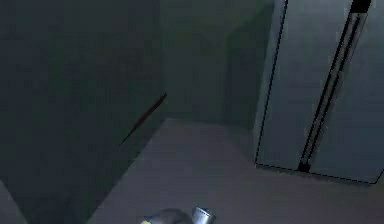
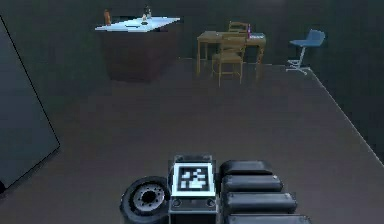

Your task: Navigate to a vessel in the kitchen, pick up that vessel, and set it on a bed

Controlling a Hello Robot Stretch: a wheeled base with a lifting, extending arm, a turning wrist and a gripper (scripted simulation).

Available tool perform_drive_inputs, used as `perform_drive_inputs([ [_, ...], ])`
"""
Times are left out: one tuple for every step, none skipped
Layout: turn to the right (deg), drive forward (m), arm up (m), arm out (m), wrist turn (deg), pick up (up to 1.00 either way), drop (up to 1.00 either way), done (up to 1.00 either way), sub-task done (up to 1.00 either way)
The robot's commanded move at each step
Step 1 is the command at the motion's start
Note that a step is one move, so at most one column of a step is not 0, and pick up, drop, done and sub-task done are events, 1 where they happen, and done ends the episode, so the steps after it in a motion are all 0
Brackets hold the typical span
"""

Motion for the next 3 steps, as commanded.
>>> perform_drive_inputs([
  [45.0,0.00,0.00,0.00,0.0,0.00,0.00,0.00,0.00],
  [0.0,0.20,0.00,0.00,0.0,0.00,0.00,0.00,0.00],
  [45.0,0.00,0.00,0.00,0.0,0.00,0.00,0.00,0.00],
])
